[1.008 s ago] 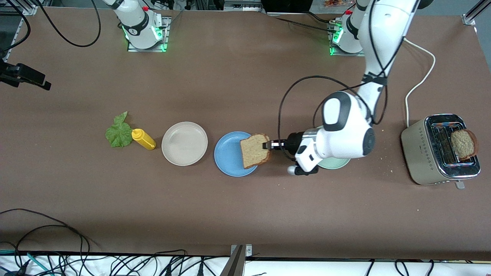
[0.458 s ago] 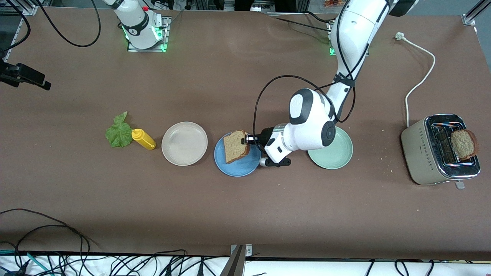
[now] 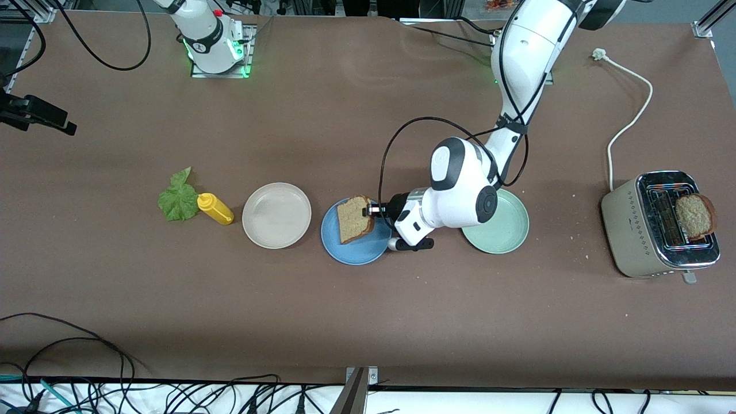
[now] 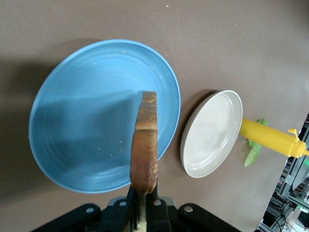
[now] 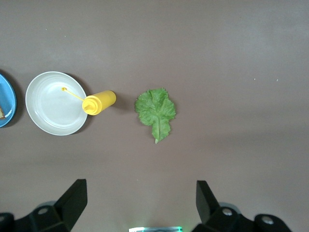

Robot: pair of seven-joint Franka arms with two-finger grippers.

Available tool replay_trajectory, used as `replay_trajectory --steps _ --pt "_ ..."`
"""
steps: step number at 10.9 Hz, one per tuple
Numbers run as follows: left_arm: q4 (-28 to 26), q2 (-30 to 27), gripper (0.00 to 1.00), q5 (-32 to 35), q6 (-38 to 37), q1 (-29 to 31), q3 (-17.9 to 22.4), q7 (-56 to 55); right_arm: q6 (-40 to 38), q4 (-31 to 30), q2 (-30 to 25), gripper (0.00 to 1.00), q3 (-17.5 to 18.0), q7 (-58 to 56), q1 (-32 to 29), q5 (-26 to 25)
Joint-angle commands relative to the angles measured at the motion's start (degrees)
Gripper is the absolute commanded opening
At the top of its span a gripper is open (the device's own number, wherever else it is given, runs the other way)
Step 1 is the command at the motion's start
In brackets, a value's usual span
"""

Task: Make sandwich in blue plate with both arms
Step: 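Lower the toast onto the blue plate and open the left gripper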

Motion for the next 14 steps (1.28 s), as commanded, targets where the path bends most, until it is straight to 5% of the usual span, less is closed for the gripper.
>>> replay_trajectory --steps 1,5,6,7,8,13,14 --pt "3.1 3.4 0.0 -2.1 2.6 -1.8 1.0 0.1 -0.9 0.5 -0.3 1.0 0.0 -0.1 -0.2 1.1" --pt "3.6 4.6 0.0 -2.1 4.0 -2.2 1.0 0.3 -0.9 0.5 -0.3 1.0 0.0 -0.1 -0.2 1.1" --pt "3.6 5.1 0.07 -2.0 4.0 -2.2 1.0 1.1 -0.9 0.5 -0.3 1.0 0.2 -0.1 -0.2 1.1" --pt "3.7 5.5 0.27 -1.9 4.0 -2.2 1.6 1.1 -0.9 0.5 -0.3 1.0 0.1 -0.2 -0.2 1.1" --pt "3.6 5.8 0.99 -1.6 4.0 -2.2 2.1 1.4 -0.9 0.5 -0.3 1.0 0.1 -0.1 -0.2 1.1" --pt "3.0 5.2 1.0 -1.2 4.0 -1.7 4.2 2.2 -0.9 0.5 -0.3 1.0 0.1 -0.2 -0.2 1.1" --pt "3.2 4.5 1.0 2.3 3.7 -1.1 7.2 3.1 -0.9 0.5 -0.3 1.0 0.0 -0.2 -0.2 1.1"
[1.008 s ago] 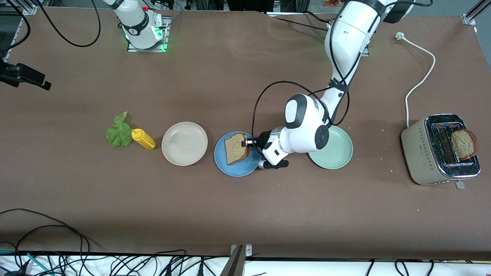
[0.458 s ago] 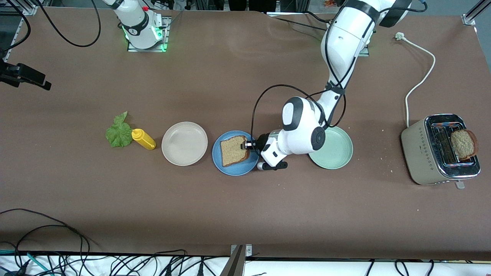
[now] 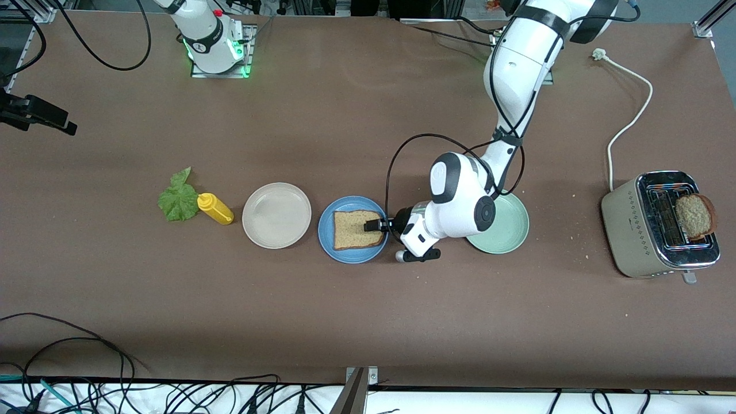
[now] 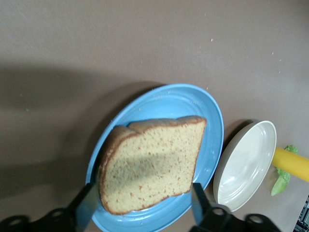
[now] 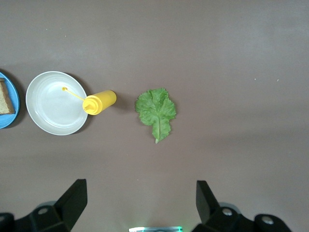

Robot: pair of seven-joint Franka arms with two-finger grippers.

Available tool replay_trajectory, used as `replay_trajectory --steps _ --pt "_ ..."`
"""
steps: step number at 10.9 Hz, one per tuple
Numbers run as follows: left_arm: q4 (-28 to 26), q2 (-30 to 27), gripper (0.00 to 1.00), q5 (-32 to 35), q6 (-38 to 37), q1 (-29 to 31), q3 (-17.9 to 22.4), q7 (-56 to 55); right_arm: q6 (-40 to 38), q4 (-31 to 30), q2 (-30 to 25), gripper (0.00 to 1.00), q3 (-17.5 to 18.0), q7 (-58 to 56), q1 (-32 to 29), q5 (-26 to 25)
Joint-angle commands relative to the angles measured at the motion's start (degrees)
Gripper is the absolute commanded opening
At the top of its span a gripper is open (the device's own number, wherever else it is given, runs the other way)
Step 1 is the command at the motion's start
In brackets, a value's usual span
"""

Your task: Make sandwich in blue plate with both arms

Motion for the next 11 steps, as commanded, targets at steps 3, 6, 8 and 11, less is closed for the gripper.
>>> replay_trajectory --steps 3,6,8,11 --pt "0.6 -6.2 1.0 13.9 -6.9 6.1 7.8 12.4 -0.9 0.5 -0.3 1.0 0.0 -0.2 -0.2 1.1" --pt "-3.3 -14.9 1.0 19.0 -10.6 10.7 11.4 12.7 -0.9 0.5 -0.3 1.0 0.0 -0.2 -0.2 1.0" --pt "-4.4 -20.7 1.0 27.9 -16.7 13.8 10.1 12.9 -0.9 0.5 -0.3 1.0 0.0 -0.1 -0.2 1.1" --pt "-5.2 -28.2 1.0 33.6 -25.9 17.9 9.7 12.8 -0.9 0.5 -0.4 1.0 0.0 -0.2 -0.2 1.1"
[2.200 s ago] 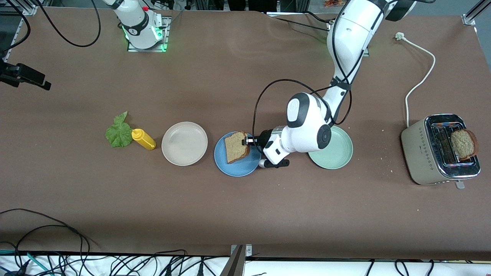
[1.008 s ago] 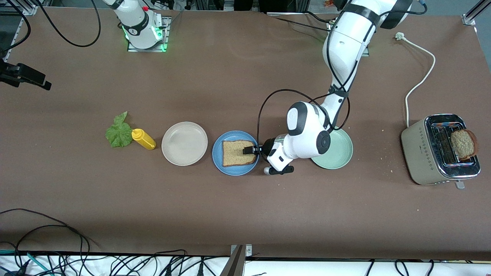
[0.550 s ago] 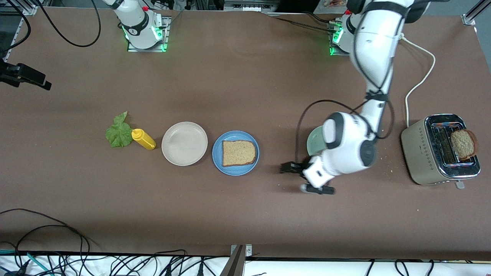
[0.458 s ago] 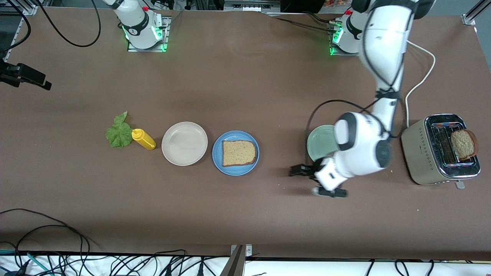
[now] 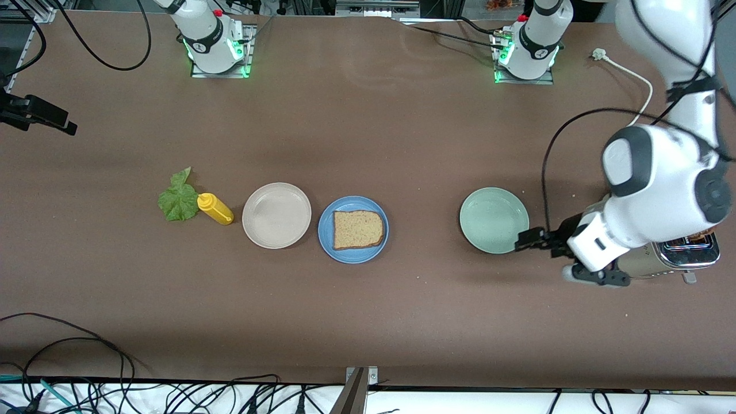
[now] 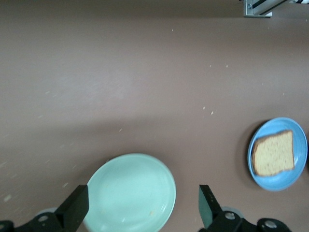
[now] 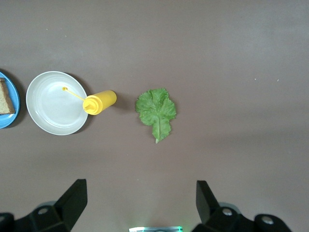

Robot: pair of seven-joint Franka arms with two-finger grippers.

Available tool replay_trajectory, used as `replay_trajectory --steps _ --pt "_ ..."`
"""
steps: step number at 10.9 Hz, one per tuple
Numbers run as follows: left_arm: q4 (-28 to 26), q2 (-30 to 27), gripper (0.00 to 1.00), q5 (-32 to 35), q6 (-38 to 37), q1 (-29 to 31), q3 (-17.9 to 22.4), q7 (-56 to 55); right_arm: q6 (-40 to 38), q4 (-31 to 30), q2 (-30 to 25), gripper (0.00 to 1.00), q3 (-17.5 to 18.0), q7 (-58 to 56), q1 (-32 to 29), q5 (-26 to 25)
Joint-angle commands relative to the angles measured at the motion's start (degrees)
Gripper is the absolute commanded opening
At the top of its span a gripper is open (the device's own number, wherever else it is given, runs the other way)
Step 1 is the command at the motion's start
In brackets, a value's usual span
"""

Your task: Make sandwich in blue plate with both arms

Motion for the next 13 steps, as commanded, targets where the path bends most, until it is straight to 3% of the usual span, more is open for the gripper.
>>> replay_trajectory --steps 1,3,7,11,13 --pt "-6.4 -10.7 1.0 6.0 -5.2 3.8 -1.3 1.0 -0.8 0.5 -0.3 1.0 0.0 -0.2 -0.2 1.1" --pt "-8.8 -17.1 1.0 14.8 -10.2 4.7 -1.5 1.0 -0.8 0.5 -0.3 1.0 0.1 -0.2 -0.2 1.1" --pt "-10.3 -26.1 1.0 21.8 -18.1 8.3 -1.5 1.0 -1.4 0.1 0.2 1.0 0.0 0.4 -0.2 1.5" --pt "-9.6 -30.0 1.0 30.4 -23.0 9.3 -4.3 1.1 -3.2 -0.1 2.1 1.0 1.3 -0.2 0.3 1.3" --pt "-9.9 -30.2 1.0 29.5 -23.5 9.8 -4.3 1.2 -3.9 0.0 3.3 1.0 1.9 -0.2 0.4 1.3"
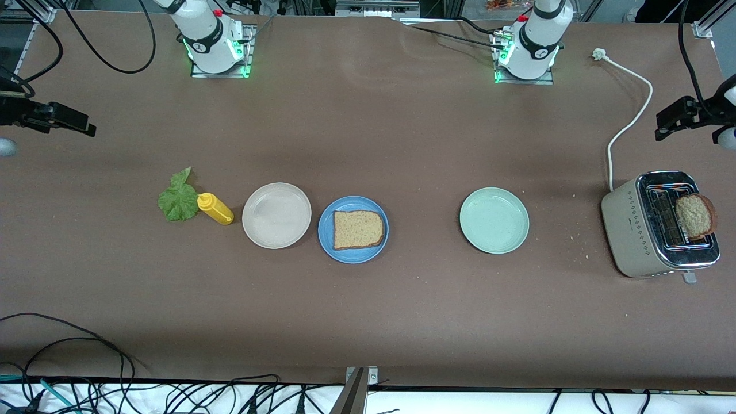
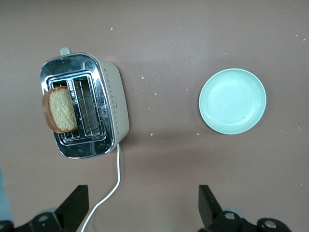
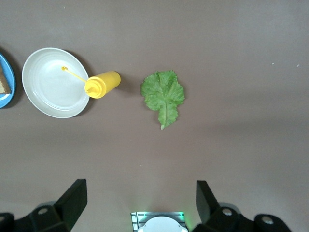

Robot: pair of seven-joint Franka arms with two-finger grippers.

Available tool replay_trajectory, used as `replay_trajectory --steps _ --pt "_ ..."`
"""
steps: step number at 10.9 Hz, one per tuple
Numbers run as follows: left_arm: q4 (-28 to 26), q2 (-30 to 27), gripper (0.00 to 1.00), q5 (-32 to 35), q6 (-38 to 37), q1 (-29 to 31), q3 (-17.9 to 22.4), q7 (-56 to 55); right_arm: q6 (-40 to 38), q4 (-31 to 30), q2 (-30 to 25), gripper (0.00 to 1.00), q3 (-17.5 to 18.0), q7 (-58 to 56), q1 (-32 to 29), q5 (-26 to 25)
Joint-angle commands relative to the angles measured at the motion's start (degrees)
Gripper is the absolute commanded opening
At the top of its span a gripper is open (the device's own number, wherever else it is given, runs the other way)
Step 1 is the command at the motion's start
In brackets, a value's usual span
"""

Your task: Make sandwich in blue plate with both arms

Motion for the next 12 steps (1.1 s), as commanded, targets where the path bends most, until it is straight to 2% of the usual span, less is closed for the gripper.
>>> replay_trajectory --steps 1,2,5,7,10,12 --pt "-0.8 -1.1 1.0 1.2 -0.6 0.8 -1.1 0.6 -1.2 0.2 1.0 1.0 0.8 -0.3 -0.1 0.7" --pt "-0.1 -1.0 1.0 1.2 -0.7 0.6 -1.0 0.8 -0.5 -1.4 1.4 1.0 0.4 -1.7 -0.5 0.7" --pt "0.0 -0.5 1.0 -0.2 -0.8 0.8 -1.0 0.8 2.8 -3.1 7.8 1.0 -0.6 -4.5 -1.1 -0.1" --pt "0.0 -0.5 1.0 -0.9 -0.8 0.8 -1.1 0.8 7.1 -6.6 11.3 1.0 -1.2 -4.7 -1.1 -1.2" --pt "0.0 -0.5 1.0 -0.9 -0.8 1.2 -0.8 0.9 20.4 -15.7 14.5 1.0 -1.8 -5.0 -1.1 -2.9" --pt "0.0 -0.4 1.0 -0.9 -0.8 1.1 -0.6 0.9 27.9 -20.1 16.7 1.0 -1.8 -10.1 -1.0 -2.9"
